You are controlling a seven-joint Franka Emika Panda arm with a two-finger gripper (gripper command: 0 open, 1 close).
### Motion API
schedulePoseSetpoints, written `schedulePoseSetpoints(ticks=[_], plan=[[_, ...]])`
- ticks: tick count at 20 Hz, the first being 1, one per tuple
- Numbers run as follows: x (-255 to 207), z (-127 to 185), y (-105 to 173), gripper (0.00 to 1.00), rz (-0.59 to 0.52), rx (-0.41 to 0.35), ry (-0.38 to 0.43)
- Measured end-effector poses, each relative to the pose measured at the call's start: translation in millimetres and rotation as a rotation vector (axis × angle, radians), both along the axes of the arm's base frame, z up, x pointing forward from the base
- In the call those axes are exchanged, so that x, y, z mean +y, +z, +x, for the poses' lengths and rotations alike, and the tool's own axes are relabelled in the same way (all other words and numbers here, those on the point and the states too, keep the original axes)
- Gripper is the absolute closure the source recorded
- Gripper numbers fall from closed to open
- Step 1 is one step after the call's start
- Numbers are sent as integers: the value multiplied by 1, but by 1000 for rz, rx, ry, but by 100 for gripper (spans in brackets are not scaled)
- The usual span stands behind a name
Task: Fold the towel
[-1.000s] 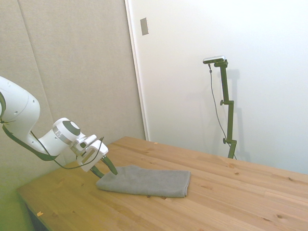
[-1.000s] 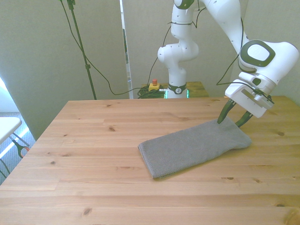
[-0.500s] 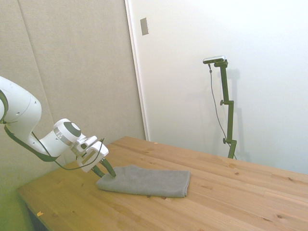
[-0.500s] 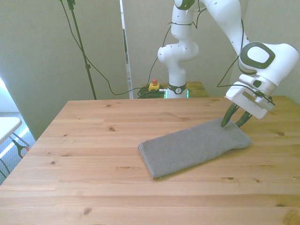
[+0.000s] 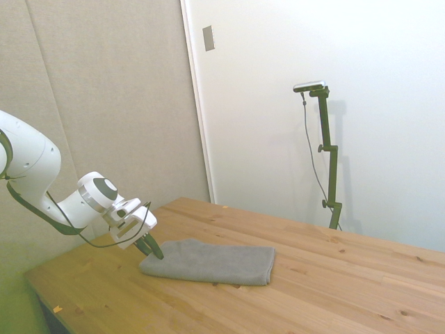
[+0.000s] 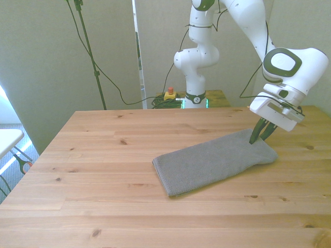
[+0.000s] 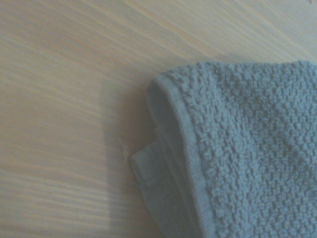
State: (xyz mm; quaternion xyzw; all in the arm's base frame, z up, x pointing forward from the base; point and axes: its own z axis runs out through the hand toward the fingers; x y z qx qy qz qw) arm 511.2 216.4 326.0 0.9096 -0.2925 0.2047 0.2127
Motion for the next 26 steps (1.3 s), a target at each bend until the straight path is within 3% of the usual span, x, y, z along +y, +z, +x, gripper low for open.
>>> schedulePoseSetpoints(ticks=[3, 8, 17, 26], plan=[[-9, -2, 17, 100, 63, -13, -7], [-44, -8, 79, 100, 166, -73, -26], [-183, 16, 151, 100, 256, -125, -99], [-282, 29, 208, 100, 353, -163, -187]])
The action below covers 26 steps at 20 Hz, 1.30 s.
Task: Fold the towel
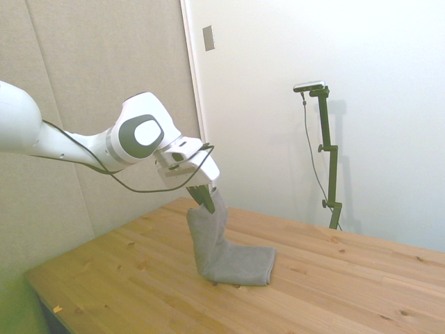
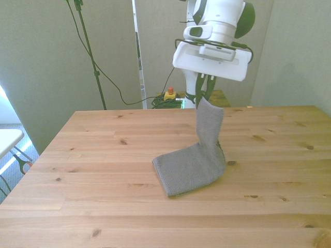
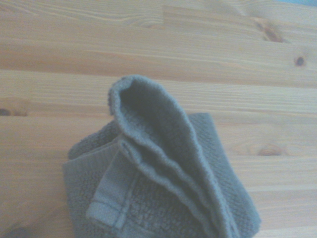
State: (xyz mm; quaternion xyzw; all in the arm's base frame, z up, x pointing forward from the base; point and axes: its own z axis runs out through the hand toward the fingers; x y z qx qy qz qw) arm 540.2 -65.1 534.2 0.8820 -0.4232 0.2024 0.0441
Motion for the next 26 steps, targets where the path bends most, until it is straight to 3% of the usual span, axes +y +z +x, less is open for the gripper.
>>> schedulePoseSetpoints(ticks=[4, 12, 13, 17, 26], plan=[[-55, 14, -7, 100, 68, 19, -48], [-126, 80, -64, 100, 237, 85, -75], [-131, 85, -72, 0, 238, 96, -83], [-137, 99, -89, 0, 236, 126, -91], [-140, 100, -85, 0, 235, 126, -95]])
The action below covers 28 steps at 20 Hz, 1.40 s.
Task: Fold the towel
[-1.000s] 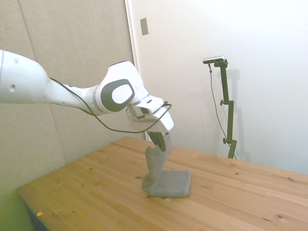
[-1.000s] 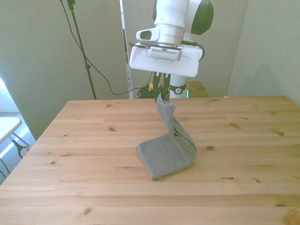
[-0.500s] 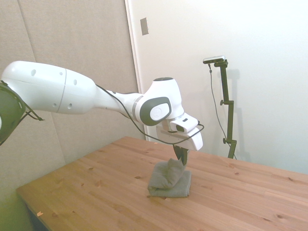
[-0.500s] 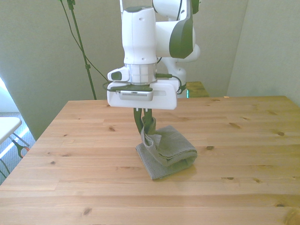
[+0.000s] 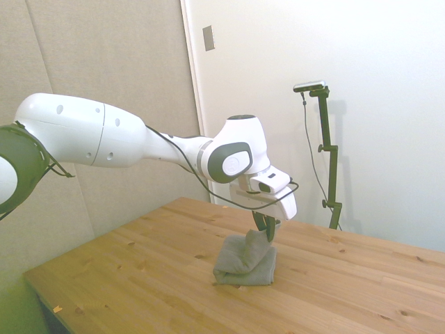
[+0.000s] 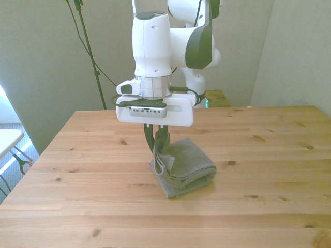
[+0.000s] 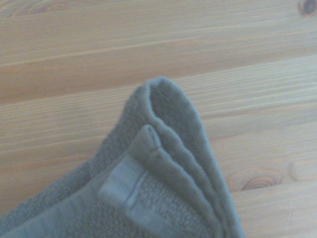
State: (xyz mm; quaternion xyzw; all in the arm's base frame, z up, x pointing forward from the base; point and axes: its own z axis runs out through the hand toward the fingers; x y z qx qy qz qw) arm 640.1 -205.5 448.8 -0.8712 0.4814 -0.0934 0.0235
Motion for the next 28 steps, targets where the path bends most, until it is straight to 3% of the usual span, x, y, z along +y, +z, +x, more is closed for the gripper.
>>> schedulePoseSetpoints(ticks=[8, 15, 22, 24, 28], plan=[[4, -20, 41, 0, 9, -19, 0], [78, -90, 63, 0, 55, -24, 37], [214, -170, 40, 0, 21, -92, 138], [227, -201, 29, 0, 11, -100, 138], [211, -269, -4, 0, 11, -67, 91]])
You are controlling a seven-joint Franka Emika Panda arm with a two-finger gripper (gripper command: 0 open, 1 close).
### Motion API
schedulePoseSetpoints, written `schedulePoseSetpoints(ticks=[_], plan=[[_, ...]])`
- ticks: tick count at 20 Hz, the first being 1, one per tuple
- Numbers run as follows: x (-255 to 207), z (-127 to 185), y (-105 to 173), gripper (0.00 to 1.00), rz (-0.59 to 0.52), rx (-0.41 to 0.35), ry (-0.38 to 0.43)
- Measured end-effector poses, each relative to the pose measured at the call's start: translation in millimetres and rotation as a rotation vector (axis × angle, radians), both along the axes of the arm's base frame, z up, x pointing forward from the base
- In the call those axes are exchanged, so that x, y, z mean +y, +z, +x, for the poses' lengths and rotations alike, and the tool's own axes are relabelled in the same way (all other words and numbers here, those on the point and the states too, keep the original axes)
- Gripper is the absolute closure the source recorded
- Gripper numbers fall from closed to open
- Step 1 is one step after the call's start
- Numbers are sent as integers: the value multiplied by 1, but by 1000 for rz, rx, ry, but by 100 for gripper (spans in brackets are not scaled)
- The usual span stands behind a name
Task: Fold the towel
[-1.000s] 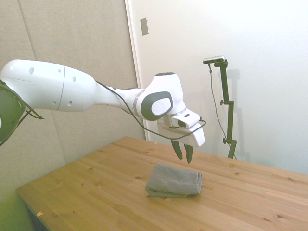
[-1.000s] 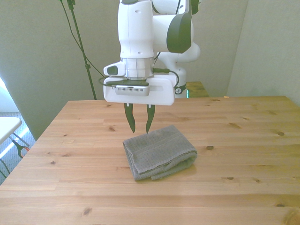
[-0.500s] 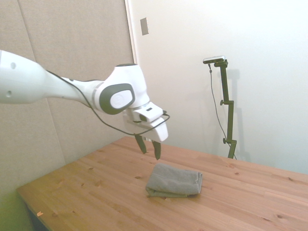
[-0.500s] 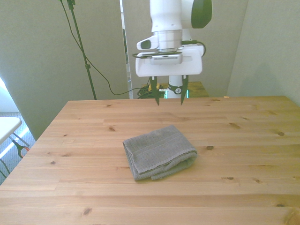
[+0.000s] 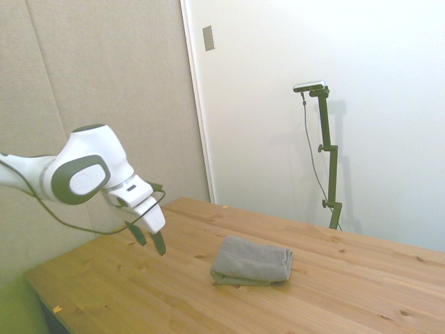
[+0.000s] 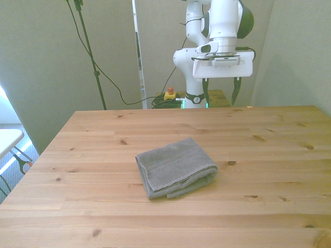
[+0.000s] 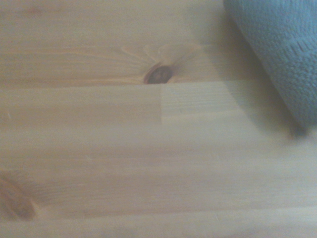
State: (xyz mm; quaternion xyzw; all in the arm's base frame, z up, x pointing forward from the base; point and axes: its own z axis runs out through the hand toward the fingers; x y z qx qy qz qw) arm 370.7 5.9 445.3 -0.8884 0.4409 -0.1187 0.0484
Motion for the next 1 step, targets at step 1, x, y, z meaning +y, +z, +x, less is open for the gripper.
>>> schedulePoseSetpoints(ticks=[1], plan=[[-5, -17, -10, 0, 18, 22, -19]])
